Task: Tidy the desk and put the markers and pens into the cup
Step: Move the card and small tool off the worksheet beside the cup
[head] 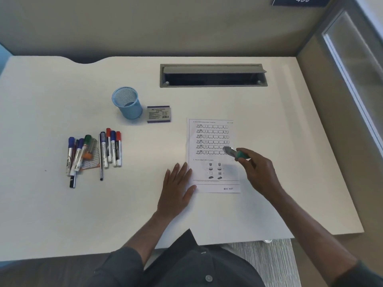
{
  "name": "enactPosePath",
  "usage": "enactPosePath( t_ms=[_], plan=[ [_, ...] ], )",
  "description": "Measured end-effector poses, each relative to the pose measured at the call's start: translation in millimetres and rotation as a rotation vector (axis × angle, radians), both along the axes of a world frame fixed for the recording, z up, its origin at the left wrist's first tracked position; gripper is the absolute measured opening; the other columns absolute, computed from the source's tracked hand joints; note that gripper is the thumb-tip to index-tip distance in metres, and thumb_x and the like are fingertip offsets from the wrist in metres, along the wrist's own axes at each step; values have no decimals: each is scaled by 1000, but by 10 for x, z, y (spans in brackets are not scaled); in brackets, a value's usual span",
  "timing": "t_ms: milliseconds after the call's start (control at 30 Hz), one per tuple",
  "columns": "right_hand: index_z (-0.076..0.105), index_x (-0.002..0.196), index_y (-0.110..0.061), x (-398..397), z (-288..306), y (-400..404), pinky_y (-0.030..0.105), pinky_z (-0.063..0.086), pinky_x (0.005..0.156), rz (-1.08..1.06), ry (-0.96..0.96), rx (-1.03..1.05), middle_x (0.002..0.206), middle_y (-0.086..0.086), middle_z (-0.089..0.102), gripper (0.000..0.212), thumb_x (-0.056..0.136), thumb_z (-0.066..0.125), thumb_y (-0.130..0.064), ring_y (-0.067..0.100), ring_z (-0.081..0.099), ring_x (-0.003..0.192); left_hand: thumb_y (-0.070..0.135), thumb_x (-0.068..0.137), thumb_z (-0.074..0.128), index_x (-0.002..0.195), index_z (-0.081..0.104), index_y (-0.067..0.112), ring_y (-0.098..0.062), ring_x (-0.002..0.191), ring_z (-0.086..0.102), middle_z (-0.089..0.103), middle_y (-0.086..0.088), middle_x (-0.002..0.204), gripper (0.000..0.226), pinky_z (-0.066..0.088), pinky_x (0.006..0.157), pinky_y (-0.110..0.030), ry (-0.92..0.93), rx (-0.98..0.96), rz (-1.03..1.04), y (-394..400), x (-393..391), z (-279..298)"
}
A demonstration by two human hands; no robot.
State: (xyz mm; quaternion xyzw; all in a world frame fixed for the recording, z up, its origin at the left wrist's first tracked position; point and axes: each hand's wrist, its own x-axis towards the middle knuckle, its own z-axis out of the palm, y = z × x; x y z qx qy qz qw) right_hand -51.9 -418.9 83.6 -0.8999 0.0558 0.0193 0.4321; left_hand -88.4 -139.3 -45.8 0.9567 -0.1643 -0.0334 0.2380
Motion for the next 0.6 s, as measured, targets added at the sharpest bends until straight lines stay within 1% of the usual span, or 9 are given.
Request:
enactPosePath(
  t_ms=[33, 67, 133, 200, 300, 367, 467, 533, 600],
  plan=[
    [66, 124, -16, 28, -1, 30, 5, 38, 61, 15, -6, 3, 95, -13, 71, 29, 96, 60, -11, -1, 51, 57, 45, 103, 42, 153, 37, 17, -21, 156, 10, 22, 1, 166, 57, 11, 126, -49, -1, -3, 27, 42, 20, 3],
    [67, 124, -16, 53, -2, 60, 4, 39, 65, 28, -18, 7, 97, -12, 71, 30, 97, 58, -8, -6, 55, 63, 45, 103, 41, 153, 37, 17, -22, 156, 11, 22, 0, 166, 57, 11, 126, -49, -4, -3, 52, 83, 38, 3],
    [69, 123, -17, 129, -8, 146, 2, 39, 70, 39, -50, 15, 95, -14, 69, 31, 96, 58, -5, -12, 59, 72, 42, 104, 40, 153, 37, 15, -23, 155, 14, 22, -1, 166, 56, 13, 125, -49, -12, 5, 89, 177, 92, 8],
    [70, 121, -15, 234, -28, 267, 3, 40, 70, 42, -83, 22, 93, -10, 70, 31, 94, 61, -2, -12, 60, 72, 41, 103, 40, 153, 37, 13, -24, 155, 16, 23, -3, 166, 57, 14, 125, -49, -20, 17, 120, 266, 165, 12],
    [71, 118, -14, 400, -89, 495, 4, 41, 69, 74, -143, 27, 94, -7, 72, 30, 91, 66, -2, -8, 62, 73, 44, 103, 37, 154, 35, 12, -24, 155, 16, 21, -3, 166, 60, 16, 124, -48, -7, 49, 155, 353, 233, -3],
    [72, 117, -14, 529, -150, 686, 7, 44, 71, 102, -172, 24, 98, -5, 74, 29, 90, 67, -3, -5, 63, 77, 46, 104, 36, 155, 32, 13, -23, 155, 13, 18, -3, 167, 61, 17, 124, -47, 1, 90, 154, 373, 239, -28],
    [73, 116, -14, 736, -274, 1002, 20, 51, 77, 144, -208, -1, 101, -1, 74, 28, 91, 67, -4, 10, 67, 86, 47, 104, 38, 156, 29, 14, -23, 156, 10, 16, -3, 168, 62, 19, 124, -47, 16, 131, 148, 366, 218, -55],
    [73, 116, -14, 913, -368, 1228, 29, 54, 77, 171, -226, -38, 102, 0, 73, 26, 92, 66, -7, 17, 68, 88, 46, 104, 40, 155, 31, 14, -23, 156, 10, 16, -3, 168, 61, 21, 122, -48, 26, 148, 147, 374, 233, -59],
    [73, 114, -12, 1101, -483, 1426, 29, 53, 76, 196, -273, -77, 101, 3, 73, 23, 93, 65, -8, 21, 68, 87, 46, 104, 40, 155, 32, 15, -23, 156, 10, 15, -2, 168, 61, 22, 122, -48, 25, 154, 144, 375, 243, -69]
  ],
)
